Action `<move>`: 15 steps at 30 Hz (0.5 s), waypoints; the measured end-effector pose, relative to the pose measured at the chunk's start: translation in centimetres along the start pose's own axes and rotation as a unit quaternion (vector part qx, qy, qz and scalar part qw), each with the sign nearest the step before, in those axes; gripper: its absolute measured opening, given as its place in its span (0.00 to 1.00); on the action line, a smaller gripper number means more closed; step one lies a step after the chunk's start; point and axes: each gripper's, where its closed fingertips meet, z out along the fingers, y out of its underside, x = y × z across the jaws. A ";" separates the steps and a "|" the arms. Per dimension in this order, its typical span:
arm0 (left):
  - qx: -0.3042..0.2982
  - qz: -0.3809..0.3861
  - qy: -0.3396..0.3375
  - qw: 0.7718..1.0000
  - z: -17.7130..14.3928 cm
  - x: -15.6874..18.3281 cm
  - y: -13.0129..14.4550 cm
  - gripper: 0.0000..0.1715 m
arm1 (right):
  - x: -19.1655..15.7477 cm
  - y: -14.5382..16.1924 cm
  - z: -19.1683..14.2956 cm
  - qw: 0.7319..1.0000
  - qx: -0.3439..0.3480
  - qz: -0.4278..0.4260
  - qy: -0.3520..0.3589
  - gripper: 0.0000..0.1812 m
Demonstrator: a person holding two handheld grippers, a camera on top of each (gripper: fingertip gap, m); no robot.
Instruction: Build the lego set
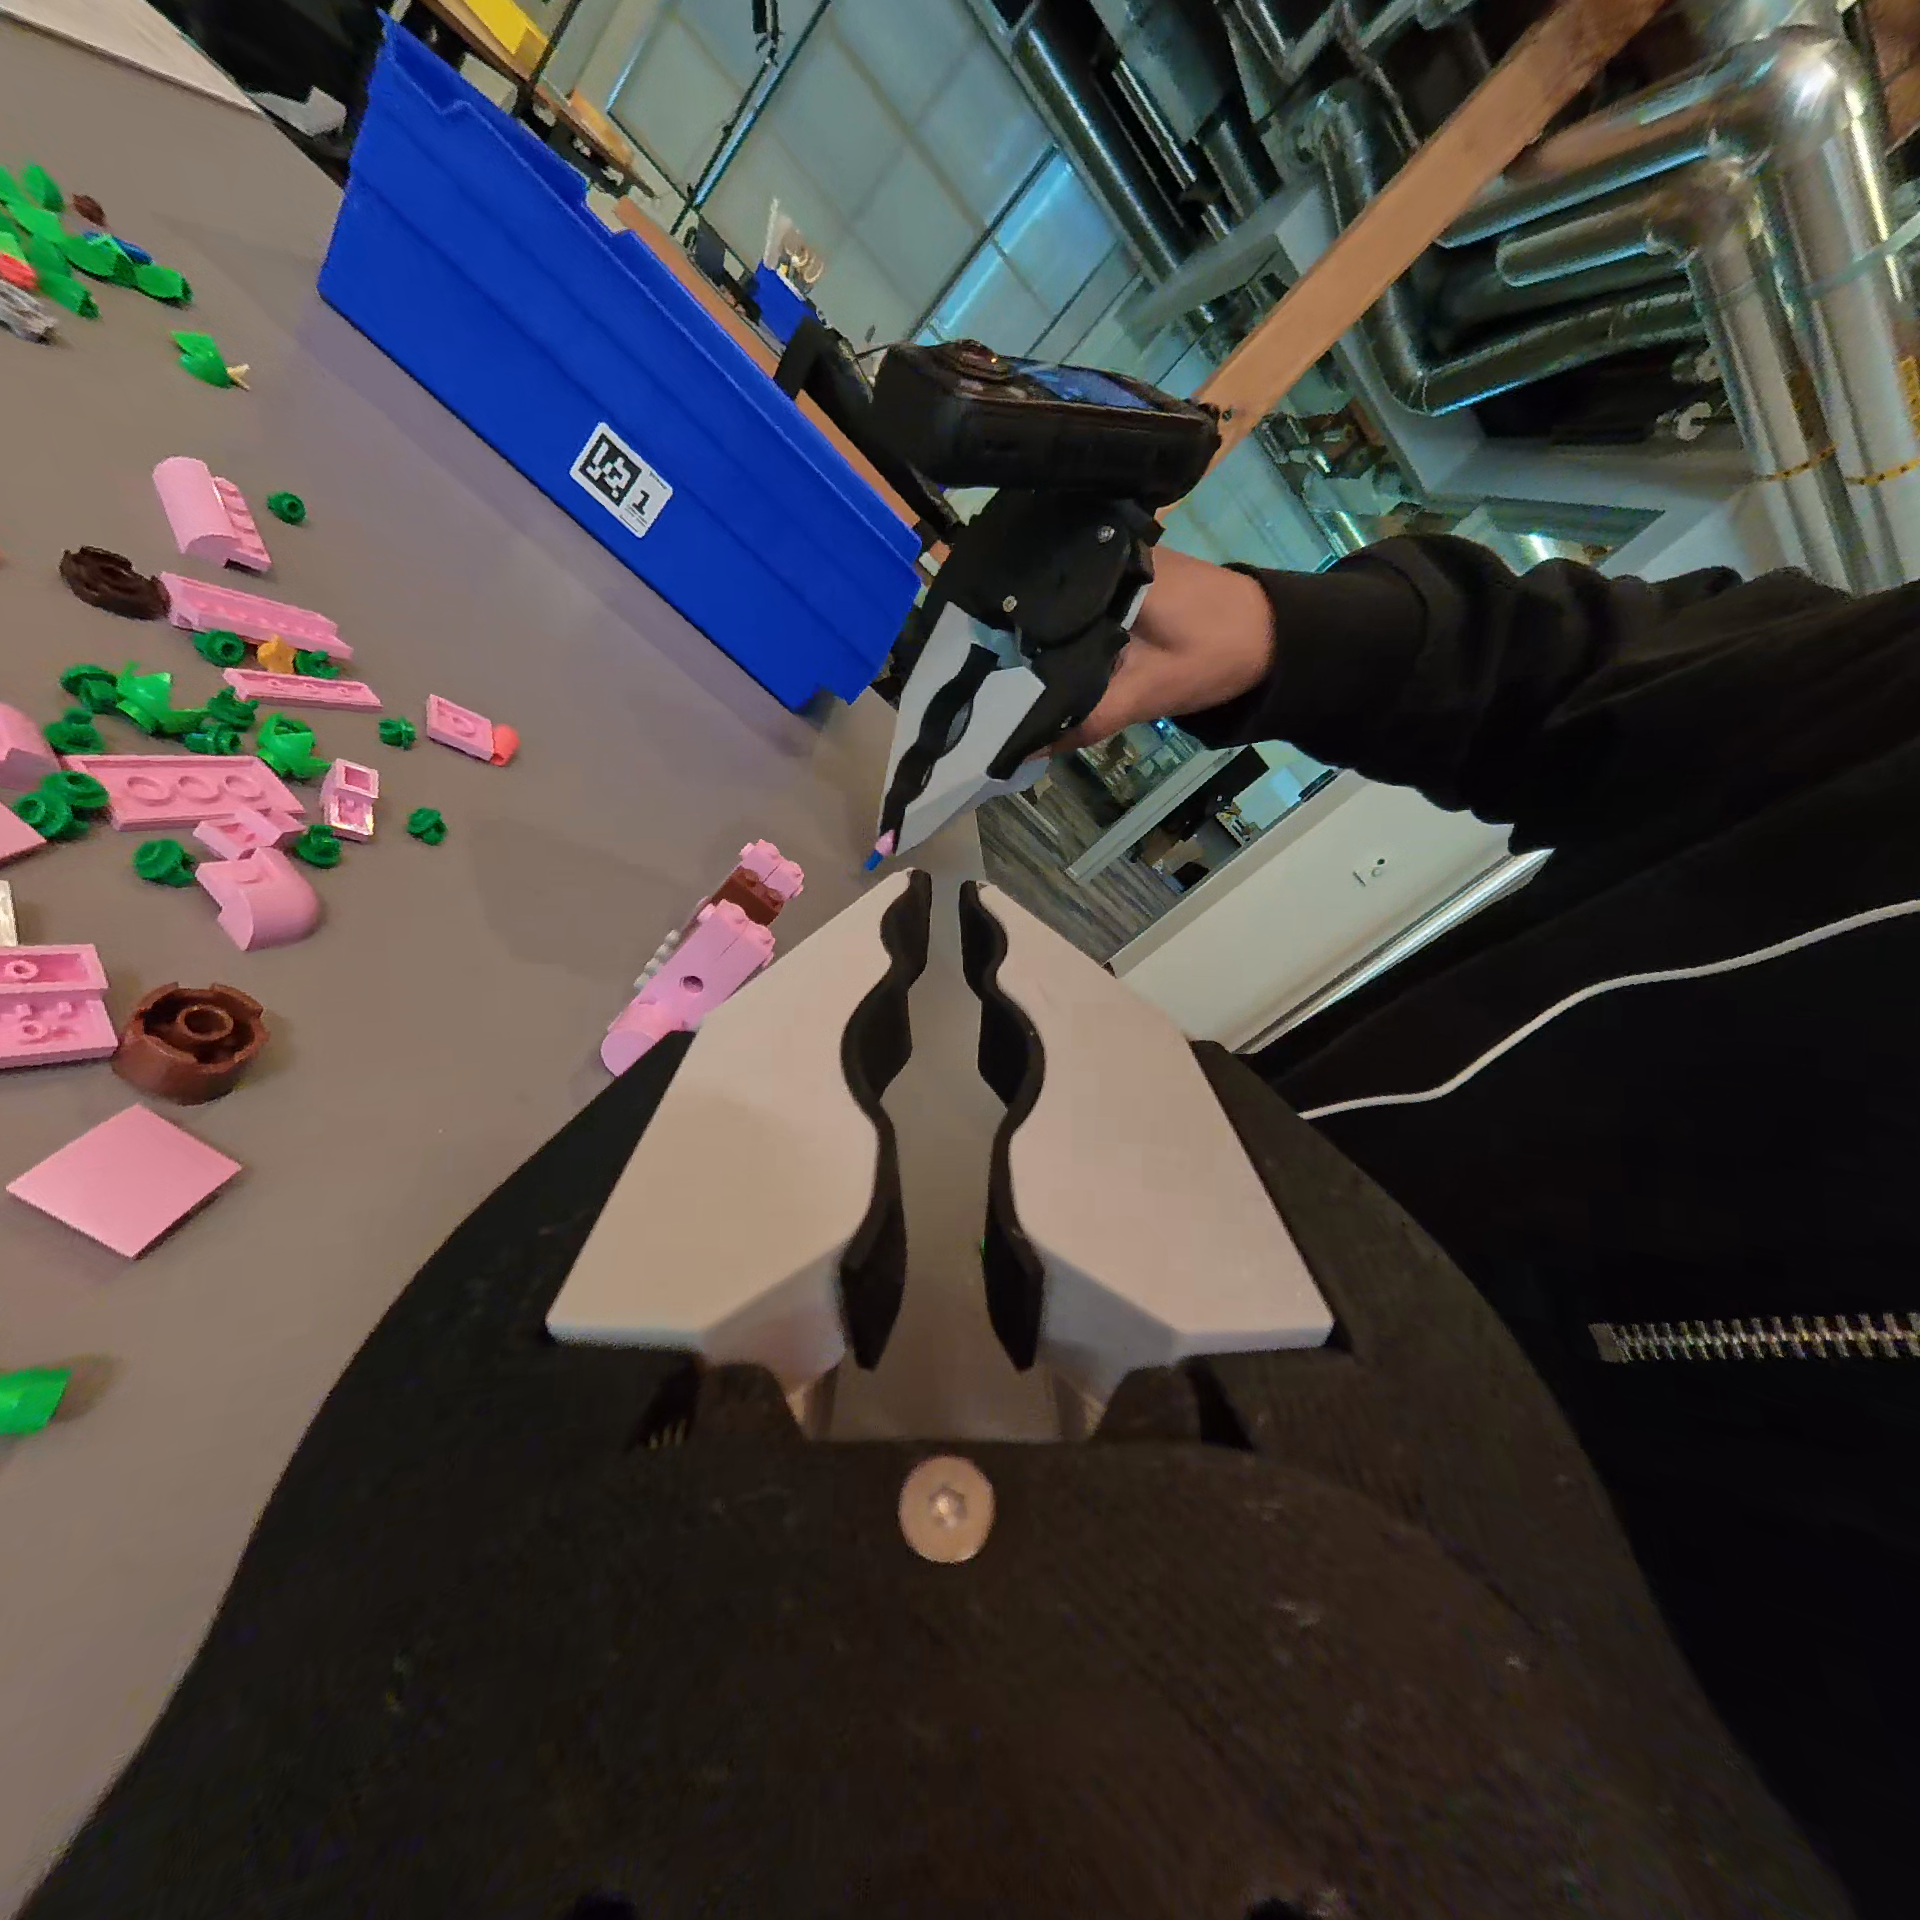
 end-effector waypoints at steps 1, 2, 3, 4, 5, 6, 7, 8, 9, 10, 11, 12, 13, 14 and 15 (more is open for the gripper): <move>0.000 -0.001 0.000 1.000 0.0 0.0 0.0 0.02 | -0.1 -0.1 -0.1 1.000 -0.001 0.001 0.001 0.03; 0.000 -0.003 0.001 1.000 0.0 0.0 0.0 0.02 | -0.1 -0.3 0.0 1.000 0.001 0.003 0.002 0.03; -0.001 -0.004 0.001 1.000 0.0 0.0 0.1 0.02 | 0.0 -0.2 0.5 1.000 -0.006 0.004 0.001 0.03; 0.000 -0.005 0.001 1.000 0.0 -0.1 0.1 0.02 | 0.0 0.0 1.0 1.000 -0.018 0.002 -0.003 0.03; 0.000 -0.005 0.000 1.000 0.0 -0.1 0.0 0.01 | 0.1 0.0 0.9 1.000 -0.018 0.002 -0.004 0.03; 0.001 -0.005 -0.001 1.000 0.0 -0.1 0.0 0.01 | 0.2 0.1 0.7 1.000 -0.024 -0.001 0.003 0.03; 0.002 -0.005 -0.002 1.000 0.0 -0.2 0.0 0.01 | 0.4 0.3 0.4 0.999 -0.031 -0.006 0.012 0.03; 0.002 -0.005 -0.002 1.000 0.0 -0.2 0.0 0.01 | 0.4 0.3 -0.1 0.999 -0.031 -0.006 0.017 0.03; 0.000 -0.006 -0.002 1.000 0.0 -0.2 0.1 0.01 | 0.4 0.0 -0.5 1.000 -0.021 -0.003 0.017 0.03; -0.001 -0.006 0.000 1.000 0.0 -0.1 0.1 0.01 | 0.4 -0.1 -0.3 1.000 -0.019 0.000 0.017 0.03; -0.002 -0.007 0.000 1.000 0.0 -0.1 0.1 0.01 | 0.3 0.3 0.5 0.999 -0.028 -0.001 0.016 0.03; -0.001 -0.008 0.000 1.000 0.0 -0.2 0.1 0.01 | 0.1 0.9 1.4 0.999 -0.044 -0.004 0.013 0.03; 0.000 -0.009 0.001 1.000 0.0 -0.2 0.1 0.01 | 0.2 0.7 1.2 0.999 -0.037 -0.006 0.017 0.03; 0.000 -0.010 0.002 1.000 0.0 -0.1 0.1 0.01 | 0.3 0.7 0.8 0.999 -0.036 -0.003 0.020 0.03; 0.000 -0.010 0.001 1.000 0.0 -0.2 0.1 0.01 | 0.4 0.7 0.3 0.999 -0.038 -0.004 0.027 0.03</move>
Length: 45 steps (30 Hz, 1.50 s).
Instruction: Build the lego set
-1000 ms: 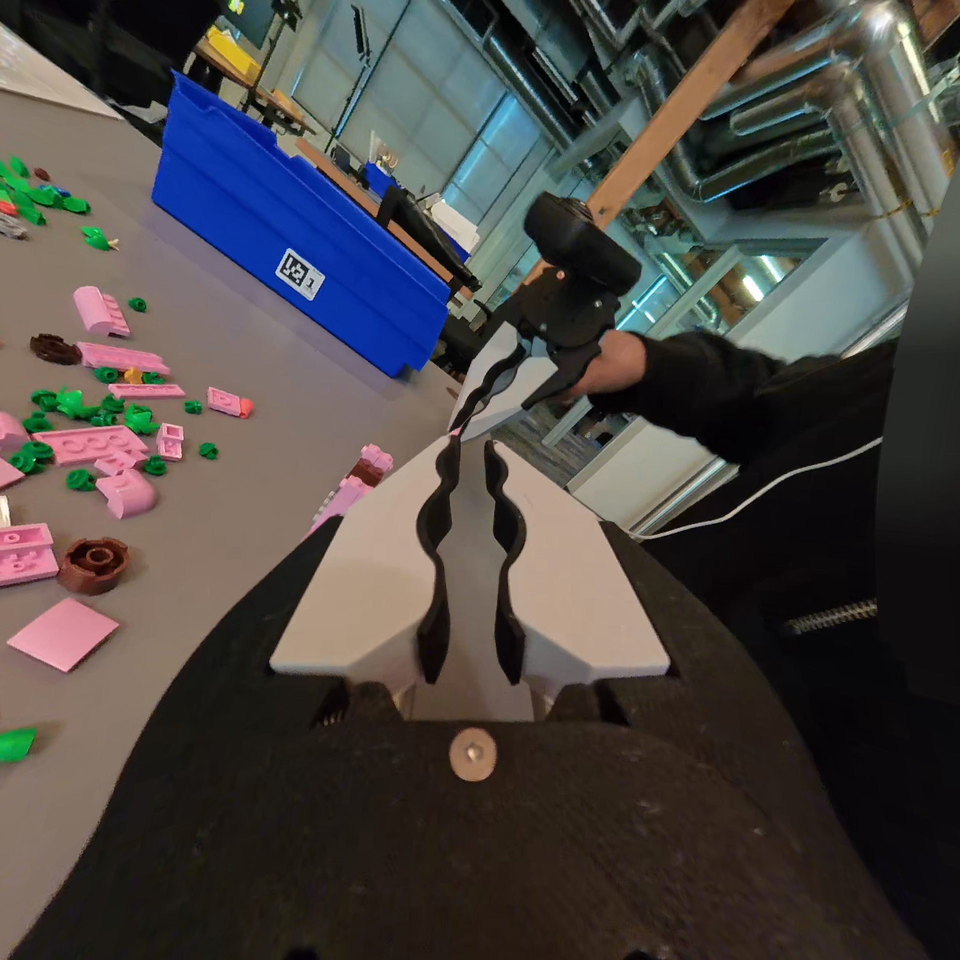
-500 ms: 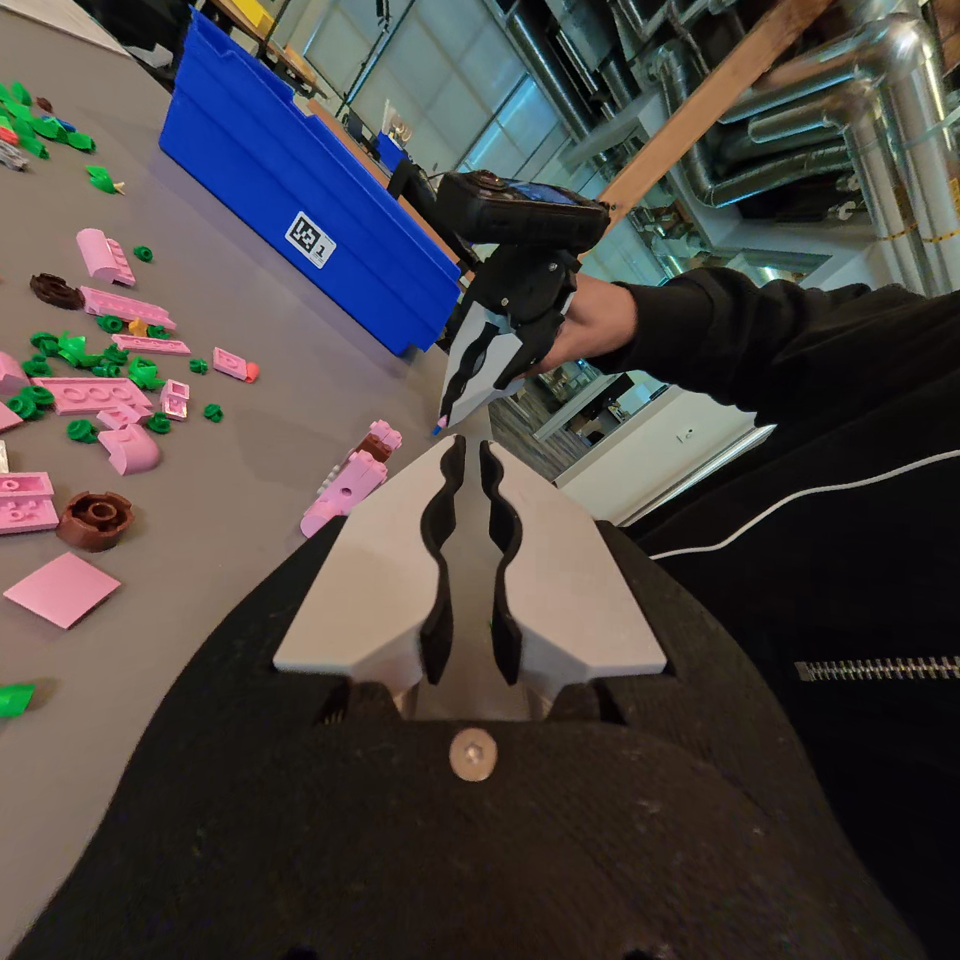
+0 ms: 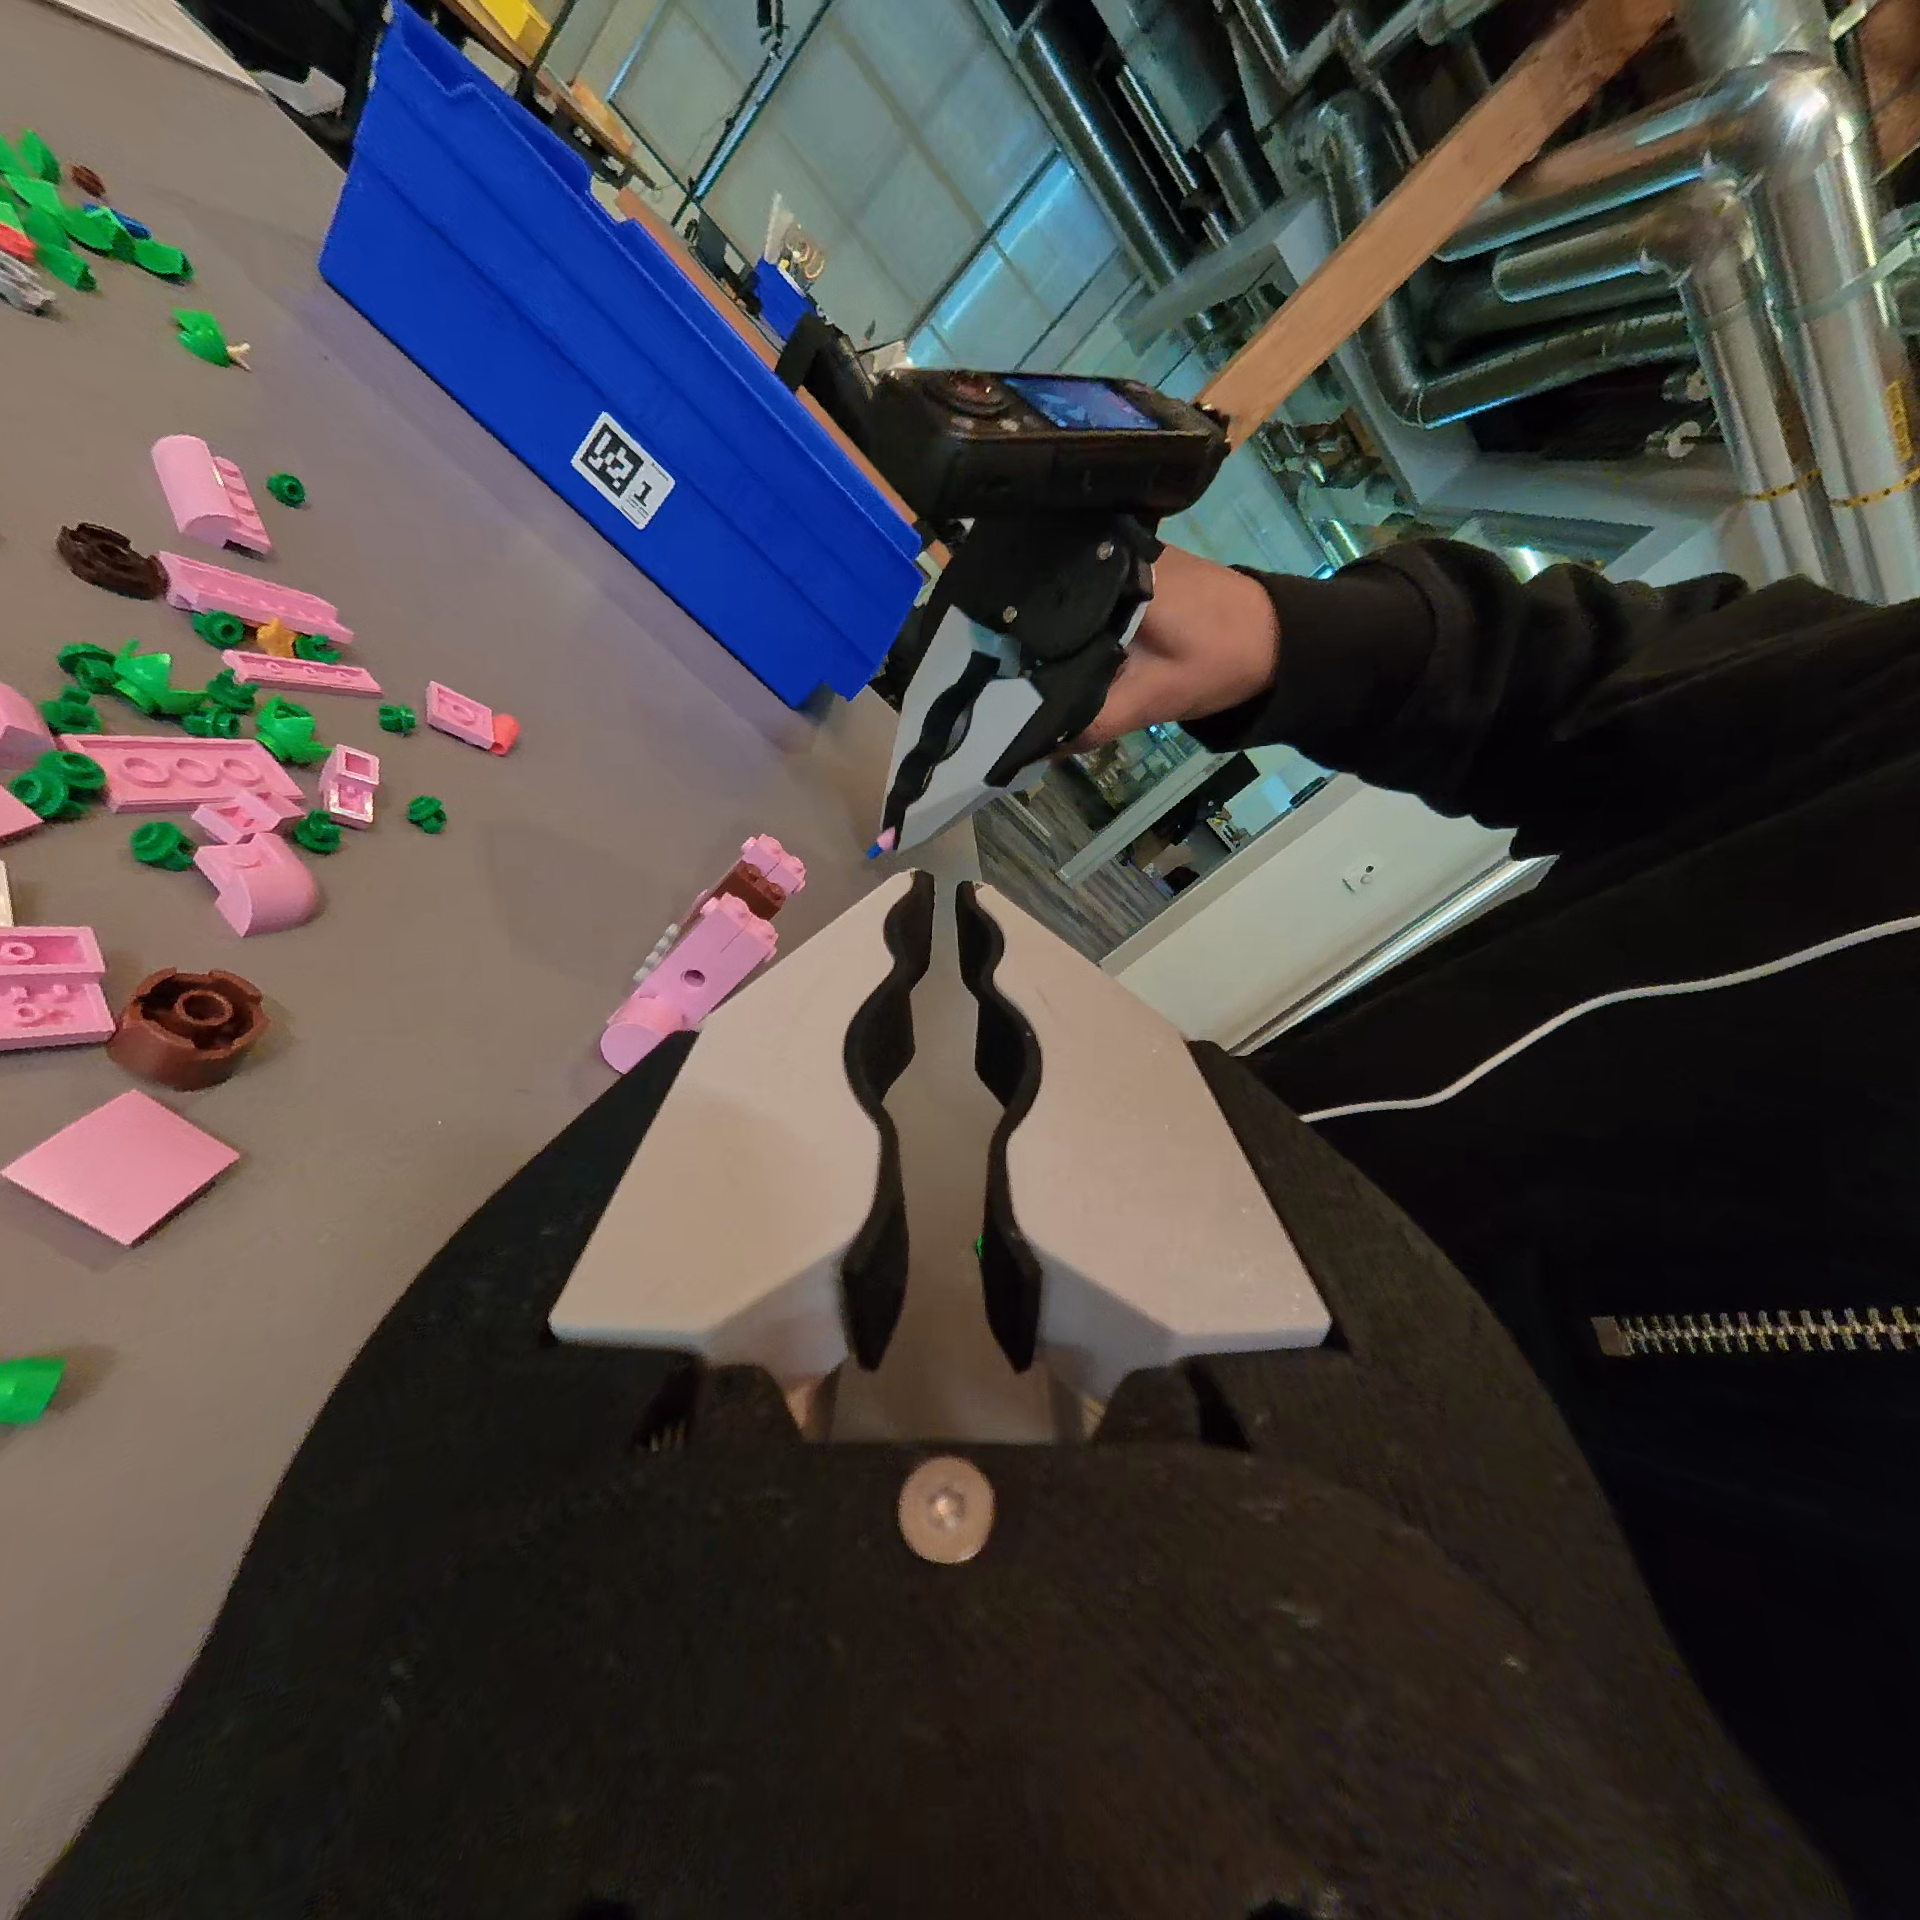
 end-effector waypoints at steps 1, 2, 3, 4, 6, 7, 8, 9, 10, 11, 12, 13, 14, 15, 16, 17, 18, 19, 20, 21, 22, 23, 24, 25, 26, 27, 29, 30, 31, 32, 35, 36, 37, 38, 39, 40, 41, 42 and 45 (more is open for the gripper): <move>0.000 0.000 0.000 1.000 0.0 0.0 0.0 0.01 | 0.2 0.0 -0.4 1.000 0.002 0.000 0.008 0.03; -0.002 0.000 0.000 1.000 0.0 0.0 0.1 0.01 | 0.2 -0.3 -0.5 1.000 0.007 0.002 0.008 0.03; -0.002 -0.001 0.000 1.000 0.1 0.0 0.1 0.01 | 0.0 -0.4 0.1 1.000 0.003 0.003 0.001 0.03; -0.003 -0.002 0.001 1.000 0.1 0.0 0.1 0.01 | -0.1 0.0 1.2 1.000 -0.015 -0.005 -0.001 0.03; -0.002 -0.003 0.001 1.000 0.1 0.0 0.1 0.01 | 0.0 -0.1 1.2 1.000 -0.017 -0.011 0.002 0.03; -0.002 -0.003 0.001 1.000 0.1 0.0 0.1 0.01 | -0.2 -0.2 0.7 1.000 -0.008 -0.006 -0.005 0.03; -0.003 -0.002 0.002 1.000 0.1 0.0 0.1 0.01 | -0.2 -0.4 0.1 1.000 0.006 -0.005 -0.003 0.03; -0.003 -0.001 0.005 1.000 0.1 0.1 0.1 0.01 | -0.3 -0.9 -0.6 1.000 0.027 -0.005 -0.004 0.03; -0.005 0.000 0.007 1.000 0.2 0.2 0.2 0.01 | -0.7 -1.4 -1.4 0.999 0.052 -0.004 -0.012 0.03; -0.006 -0.001 0.008 1.000 0.3 0.3 0.3 0.02 | -1.4 -2.1 -2.1 0.996 0.083 -0.006 -0.026 0.03; -0.008 -0.002 0.013 1.000 0.3 0.4 0.3 0.03 | -2.3 -2.9 -3.0 0.992 0.118 -0.014 -0.044 0.03; -0.008 -0.003 0.021 1.000 0.4 0.6 0.3 0.04 | -3.5 -3.9 -3.9 0.985 0.156 -0.027 -0.068 0.03; -0.009 -0.005 0.030 0.999 0.5 0.9 0.4 0.05 | -4.9 -4.9 -4.9 0.975 0.198 -0.039 -0.095 0.03; -0.012 -0.003 0.039 0.999 0.7 1.2 0.5 0.06 | -6.1 -5.9 -5.9 0.964 0.235 -0.044 -0.118 0.03; -0.016 0.001 0.047 0.999 0.8 1.6 0.6 0.07 | -7.0 -6.7 -6.8 0.952 0.269 -0.047 -0.139 0.03; -0.021 0.011 0.052 0.998 0.9 1.9 0.7 0.08 | -8.0 -7.4 -7.8 0.938 0.302 -0.055 -0.159 0.03; -0.027 0.023 0.053 0.998 1.1 2.2 0.9 0.09 | -9.0 -8.0 -8.7 0.924 0.332 -0.065 -0.178 0.03; -0.033 0.036 0.053 0.997 1.2 2.4 1.1 0.10 | -9.8 -8.3 -9.6 0.910 0.357 -0.075 -0.196 0.03; -0.036 0.048 0.055 0.997 1.4 2.7 1.2 0.12 | -10.6 -8.5 -10.2 0.897 0.377 -0.083 -0.214 0.03; -0.037 0.057 0.057 0.996 1.4 2.9 1.3 0.14 | -11.2 -8.6 -10.7 0.887 0.392 -0.088 -0.227 0.03; -0.036 0.064 0.060 0.996 1.5 3.1 1.3 0.15 | -11.7 -8.7 -10.9 0.881 0.400 -0.093 -0.236 0.03; -0.034 0.067 0.063 0.995 1.5 3.3 1.3 0.16 | -12.1 -8.6 -11.0 0.875 0.407 -0.098 -0.244 0.03; -0.032 0.072 0.067 0.995 1.5 3.5 1.2 0.18 | -12.7 -8.6 -11.1 0.868 0.413 -0.105 -0.254 0.03; -0.031 0.078 0.072 0.994 1.5 3.8 1.2 0.18 | -13.3 -8.6 -11.3 0.859 0.421 -0.110 -0.269 0.03; -0.030 0.086 0.078 0.993 1.5 4.2 1.3 0.19 | -13.9 -8.6 -11.3 0.851 0.427 -0.111 -0.286 0.03; -0.034 0.095 0.080 0.992 1.7 4.4 1.5 0.19 | -14.4 -8.7 -11.3 0.842 0.433 -0.113 -0.302 0.03; -0.054 0.107 0.087 0.989 2.0 4.7 2.3 0.13 | -15.3 -8.7 -10.9 0.825 0.443 -0.121 -0.329 0.03; -0.068 0.106 0.094 0.988 2.2 4.9 2.8 0.12 | -15.6 -8.8 -10.5 0.820 0.443 -0.126 -0.340 0.03; -0.076 0.105 0.102 0.986 2.4 5.1 3.1 0.12 | -15.8 -8.8 -10.0 0.814 0.444 -0.131 -0.350 0.03; -0.082 0.105 0.107 0.985 2.4 5.3 3.4 0.10 | -16.1 -8.8 -9.7 0.808 0.446 -0.135 -0.361 0.03; -0.094 0.121 0.110 0.982 2.5 5.5 3.8 0.02 | -16.2 -8.7 -9.5 0.792 0.456 -0.146 -0.379 0.03; -0.095 0.124 0.110 0.982 2.6 5.5 3.9 0.03 | -16.1 -8.6 -9.5 0.789 0.458 -0.151 -0.380 0.03; -0.100 0.120 0.110 0.982 2.7 5.4 4.1 0.03 | -16.1 -8.5 -9.4 0.788 0.459 -0.156 -0.380 0.03; -0.105 0.108 0.111 0.982 2.9 5.3 4.2 0.02 | -15.9 -8.4 -9.2 0.788 0.462 -0.161 -0.375 0.03; -0.107 0.091 0.108 0.984 3.0 5.0 4.3 0.02 | -15.7 -8.4 -9.0 0.787 0.470 -0.167 -0.364 0.03; -0.100 0.074 0.104 0.987 3.0 4.6 4.1 0.02 | -15.2 -8.4 -8.8 0.784 0.485 -0.175 -0.346 0.04; -0.086 0.058 0.103 0.989 3.0 4.3 3.6 0.02 | -14.7 -8.5 -8.7 0.781 0.503 -0.185 -0.321 0.05; -0.070 0.038 0.103 0.991 2.8 4.0 2.9 0.02 | -14.2 -8.5 -8.5 0.778 0.520 -0.196 -0.292 0.09; -0.015 -0.032 0.100 0.994 2.4 2.5 1.0 0.03 | -13.1 -8.8 -8.3 0.752 0.583 -0.259 -0.164 0.22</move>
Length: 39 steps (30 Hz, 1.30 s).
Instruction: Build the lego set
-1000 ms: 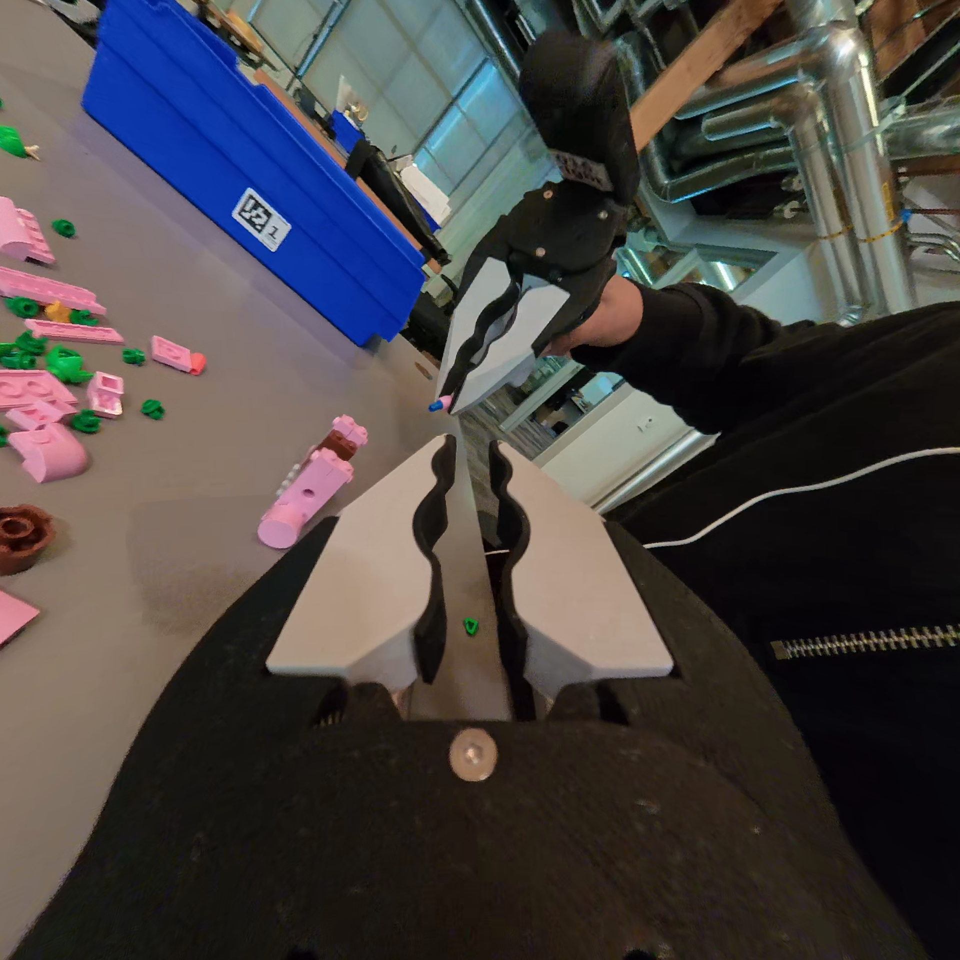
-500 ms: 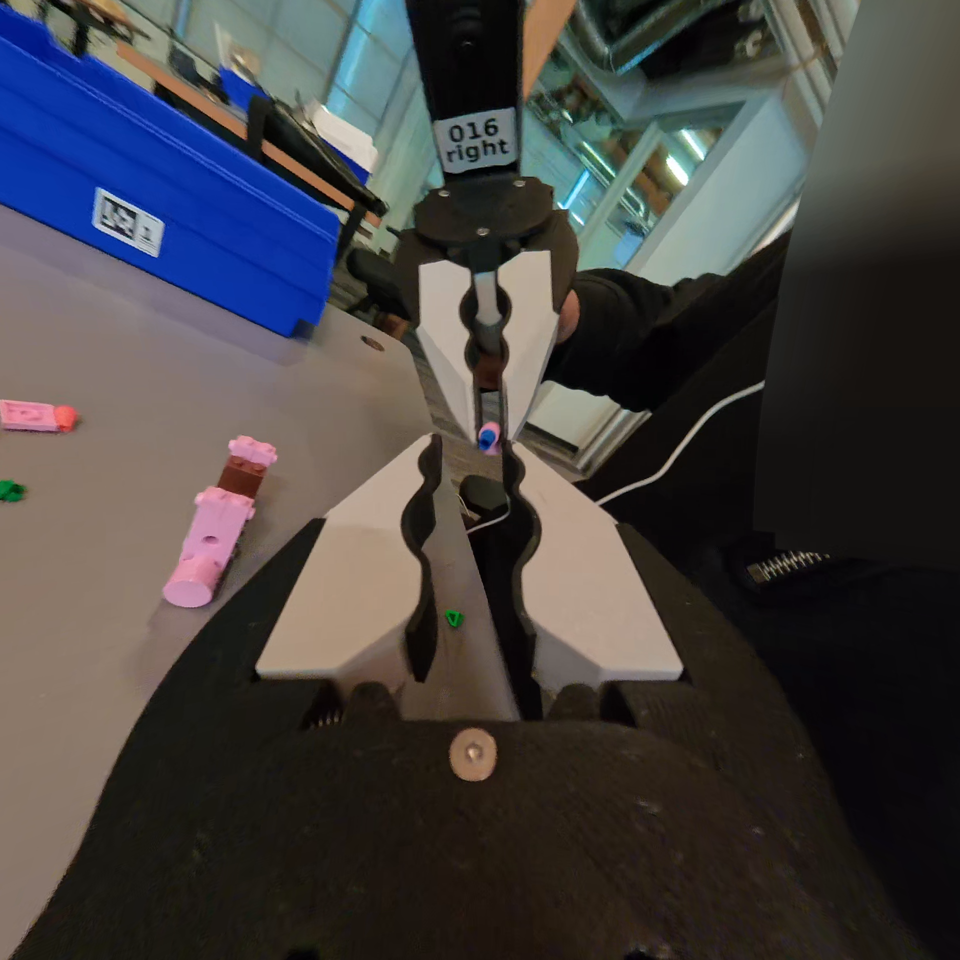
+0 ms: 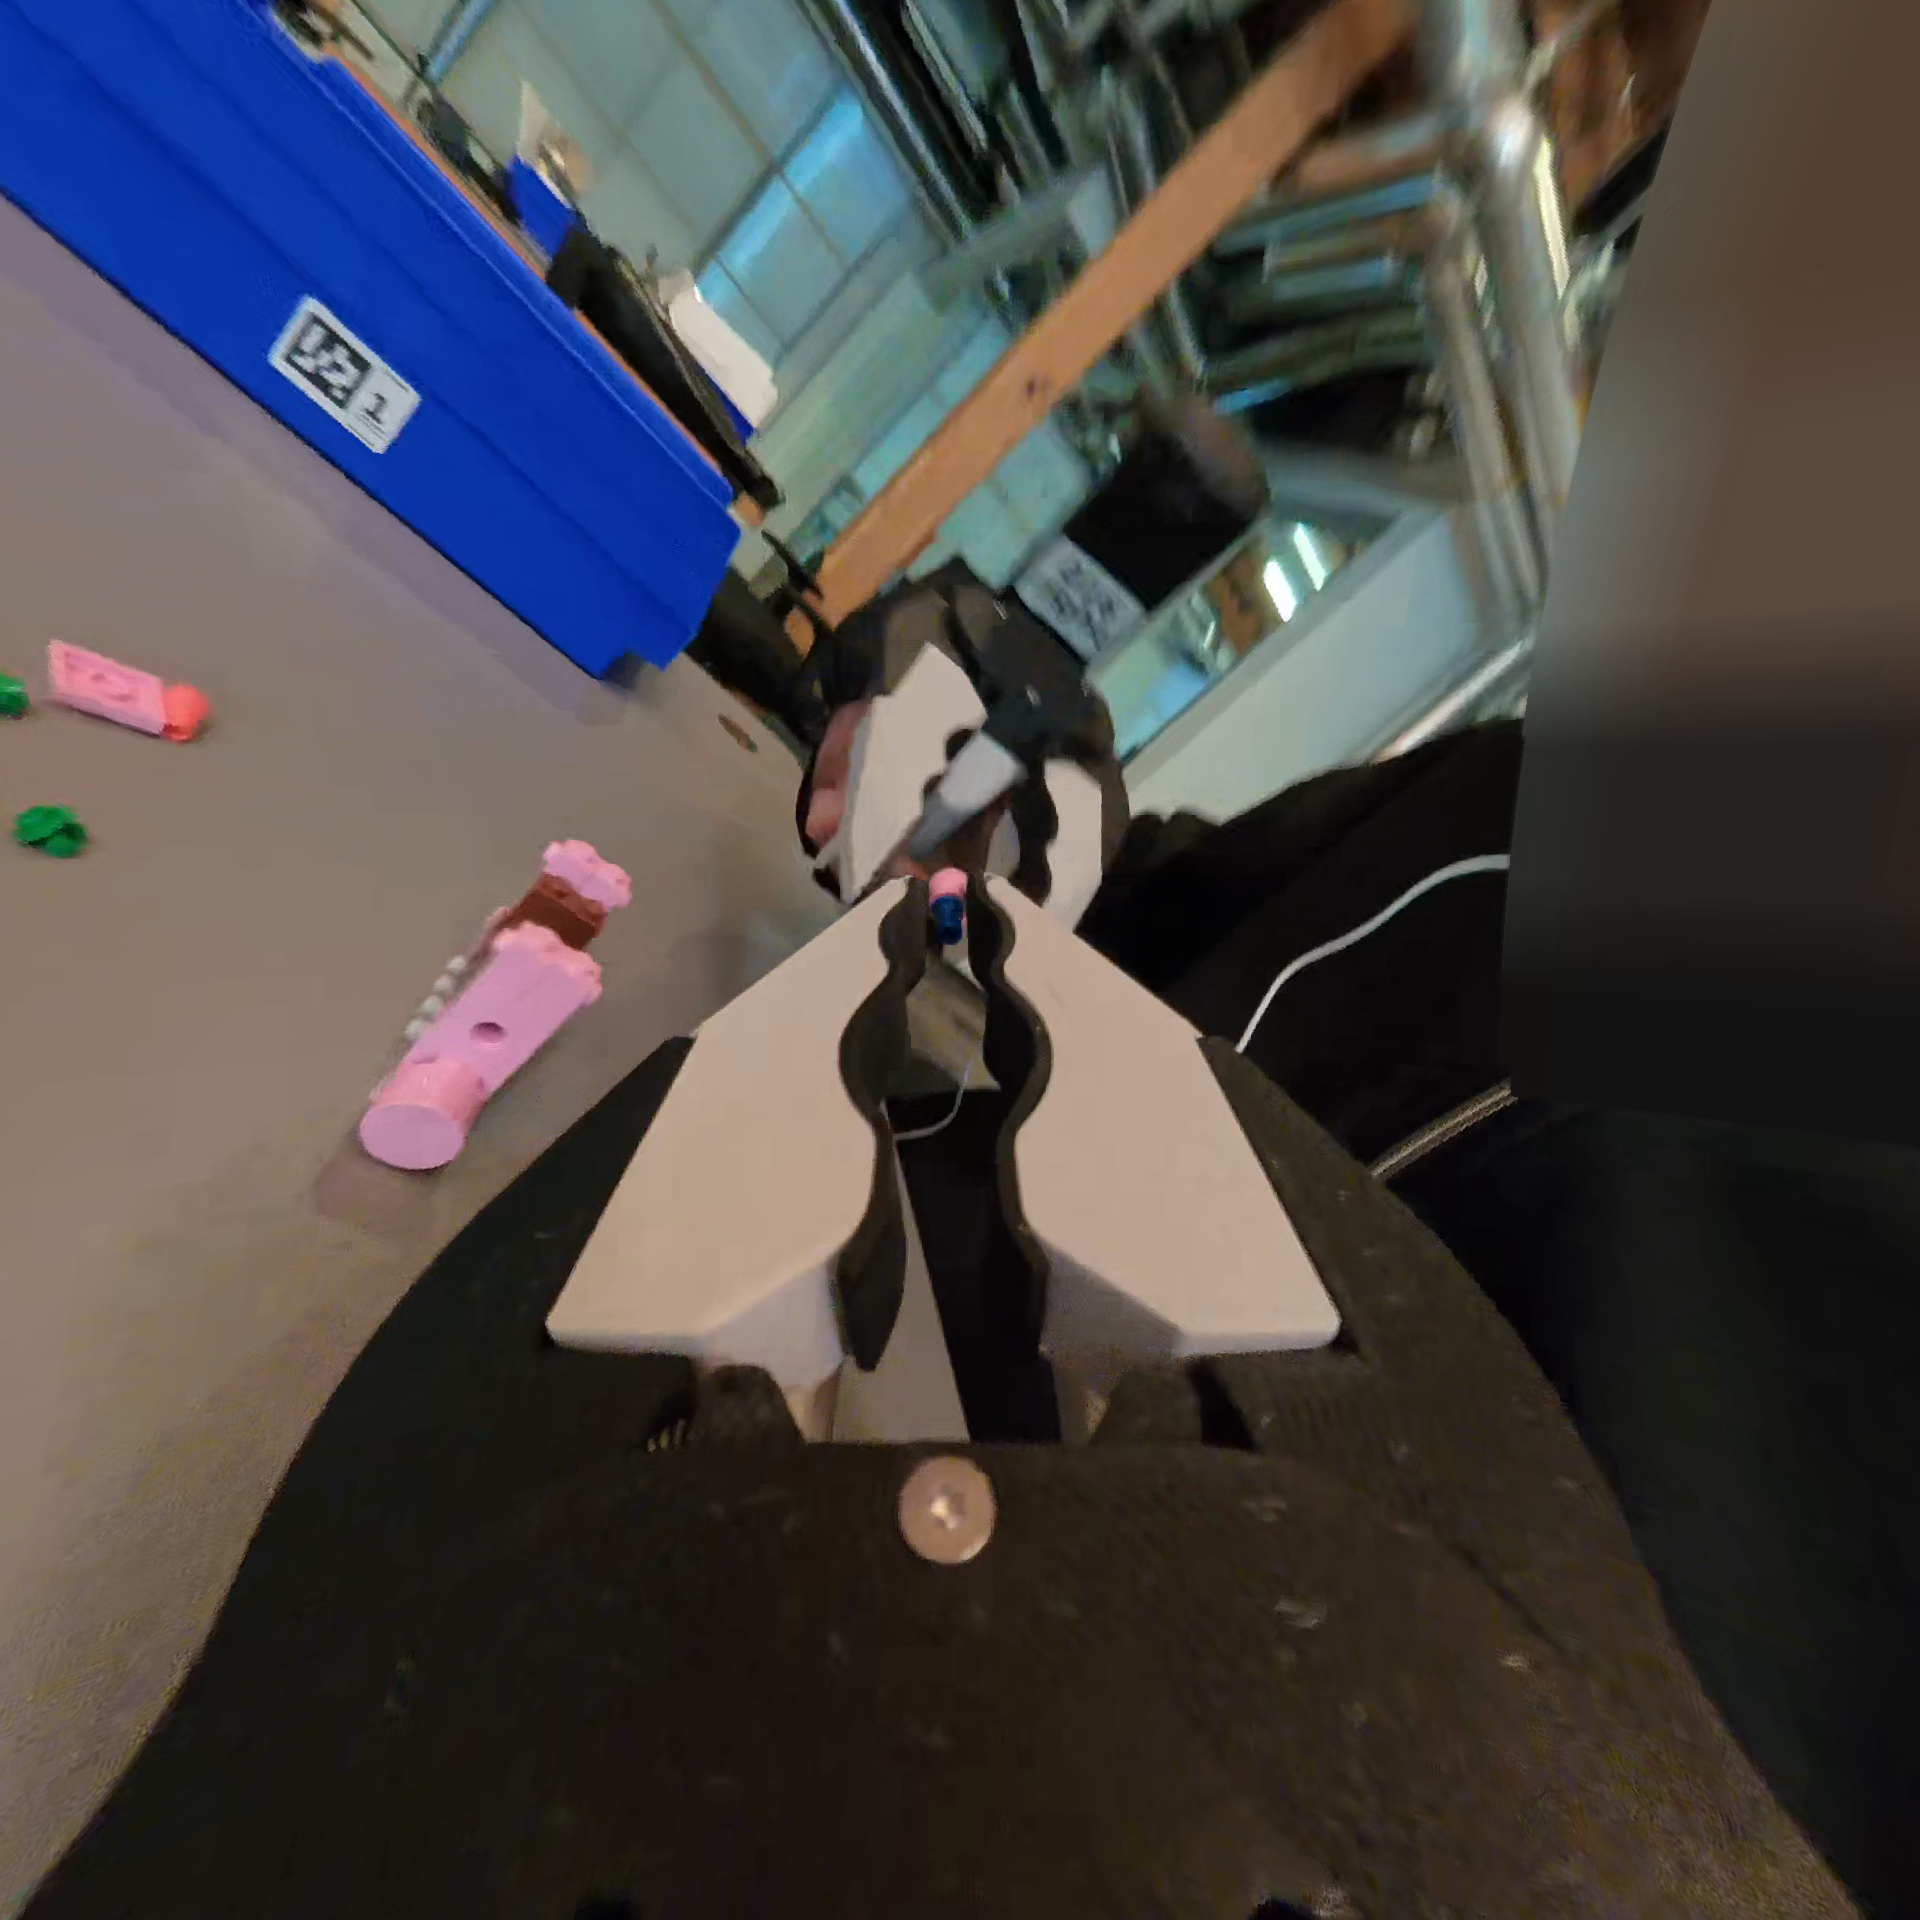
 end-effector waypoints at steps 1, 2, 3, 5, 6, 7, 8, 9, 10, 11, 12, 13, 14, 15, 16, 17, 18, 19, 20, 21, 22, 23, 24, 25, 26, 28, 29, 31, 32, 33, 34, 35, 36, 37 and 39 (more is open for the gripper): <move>0.017 -0.020 -0.009 1.000 -0.3 -0.7 -0.4 0.03 | 0.1 0.0 -0.1 0.997 0.006 -0.069 0.028 0.23; 0.026 -0.034 -0.029 0.999 -0.5 -1.7 -0.7 0.02 | 0.4 0.0 -0.1 0.988 0.005 -0.142 0.063 0.24; 0.030 -0.039 -0.042 0.998 -0.7 -2.3 -0.9 0.03 | 0.8 0.2 0.0 0.971 -0.003 -0.219 0.100 0.24; 0.034 -0.037 -0.060 0.997 -1.0 -2.8 -1.6 0.03 | 1.9 1.0 0.5 0.908 -0.039 -0.382 0.168 0.19; 0.035 -0.031 -0.068 0.997 -1.1 -3.0 -2.0 0.03 | 2.6 1.2 0.8 0.866 -0.052 -0.458 0.195 0.15; 0.035 -0.025 -0.075 0.996 -1.2 -3.2 -2.5 0.03 | 3.2 1.1 1.0 0.830 -0.052 -0.512 0.213 0.12; 0.035 -0.019 -0.080 0.996 -1.3 -3.3 -2.9 0.03 | 3.7 0.7 1.1 0.815 -0.037 -0.535 0.217 0.10; 0.034 -0.013 -0.081 0.996 -1.3 -3.3 -3.4 0.02 | 4.1 0.1 1.2 0.822 -0.019 -0.528 0.211 0.10; 0.032 -0.008 -0.080 0.996 -1.3 -3.2 -3.7 0.02 | 4.6 -0.7 1.2 0.840 0.000 -0.504 0.203 0.12; 0.029 -0.003 -0.077 0.997 -1.2 -3.0 -4.0 0.02 | 5.1 -1.7 1.0 0.855 0.023 -0.478 0.198 0.14; 0.025 0.001 -0.072 0.997 -1.0 -2.8 -4.3 0.02 | 5.3 -2.7 0.8 0.868 0.050 -0.458 0.185 0.14; 0.019 0.002 -0.067 0.998 -0.8 -2.7 -4.4 0.02 | 5.3 -3.4 0.7 0.880 0.072 -0.441 0.161 0.14; 0.010 0.001 -0.061 0.998 -0.6 -2.7 -4.4 0.02 | 5.4 -4.0 0.6 0.889 0.090 -0.425 0.146 0.15; 0.002 -0.002 -0.058 0.998 -0.3 -2.8 -4.4 0.02 | 5.6 -4.8 0.4 0.892 0.114 -0.413 0.143 0.15; -0.006 -0.006 -0.056 0.998 -0.1 -3.0 -4.4 0.00 | 5.7 -5.4 0.2 0.891 0.140 -0.407 0.143 0.13; -0.013 -0.011 -0.051 0.999 0.2 -3.2 -4.4 0.00 | 6.0 -5.7 0.0 0.889 0.154 -0.407 0.146 0.13; -0.019 -0.014 -0.043 0.999 0.4 -3.3 -4.4 0.00 | 6.3 -5.4 0.1 0.888 0.150 -0.409 0.148 0.12; -0.025 -0.016 -0.038 0.999 0.7 -3.5 -4.3 0.00 | 6.6 -4.9 0.3 0.890 0.135 -0.411 0.146 0.08; -0.028 -0.017 -0.035 0.999 1.0 -3.8 -4.3 0.00 | 6.9 -4.2 0.4 0.892 0.120 -0.411 0.144 0.04; -0.029 -0.019 -0.035 0.999 1.1 -4.1 -4.4 0.00 | 7.2 -3.7 0.4 0.894 0.112 -0.409 0.143 0.04; -0.027 -0.021 -0.034 0.999 1.2 -4.6 -4.6 0.00 | 7.7 -3.5 0.2 0.897 0.112 -0.402 0.148 0.05; -0.021 -0.023 -0.035 0.999 1.2 -5.0 -4.9 0.00 | 8.2 -3.4 -0.2 0.902 0.114 -0.388 0.152 0.06; -0.012 -0.024 -0.039 0.999 1.0 -5.4 -5.2 0.00 | 8.8 -3.4 -0.5 0.909 0.116 -0.368 0.158 0.06; -0.002 -0.019 -0.048 0.999 0.6 -5.8 -5.7 0.00 | 9.6 -3.5 -0.8 0.916 0.118 -0.347 0.164 0.08; 0.010 -0.007 -0.064 0.998 -0.1 -6.1 -6.2 0.00 | 10.3 -3.5 -1.1 0.922 0.119 -0.327 0.170 0.09; 0.033 0.036 -0.101 0.994 -1.8 -6.3 -7.3 0.00 | 11.8 -3.6 -1.7 0.931 0.120 -0.290 0.187 0.09; 0.043 0.062 -0.122 0.990 -2.8 -6.0 -7.8 0.00 | 12.2 -3.5 -1.9 0.934 0.121 -0.277 0.189 0.09; 0.047 0.117 -0.177 0.976 -5.0 -5.4 -8.5 0.00 | 12.6 -3.5 -2.3 0.936 0.127 -0.264 0.194 0.09; 0.042 0.142 -0.208 0.967 -6.3 -5.0 -8.6 0.00 | 12.8 -3.5 -2.3 0.937 0.128 -0.260 0.197 0.09; 0.040 0.162 -0.237 0.957 -7.7 -4.7 -8.7 0.00 | 12.8 -3.5 -2.3 0.937 0.127 -0.257 0.198 0.09; 0.041 0.173 -0.265 0.948 -9.1 -4.2 -8.7 0.00 | 12.6 -3.5 -2.2 0.937 0.127 -0.258 0.197 0.09; 0.043 0.176 -0.288 0.940 -10.4 -3.7 -8.8 0.00 | 12.4 -3.6 -2.1 0.937 0.129 -0.261 0.195 0.09; 0.046 0.175 -0.306 0.935 -11.7 -3.0 -8.7 0.00 | 12.2 -3.6 -2.1 0.936 0.132 -0.263 0.193 0.09; 0.048 0.171 -0.322 0.930 -12.9 -2.3 -8.4 0.01 | 12.0 -3.7 -2.0 0.936 0.133 -0.264 0.192 0.09; 0.027 0.155 -0.351 0.923 -14.6 -1.1 -6.8 0.06 | 12.0 -3.6 -1.9 0.936 0.132 -0.263 0.193 0.09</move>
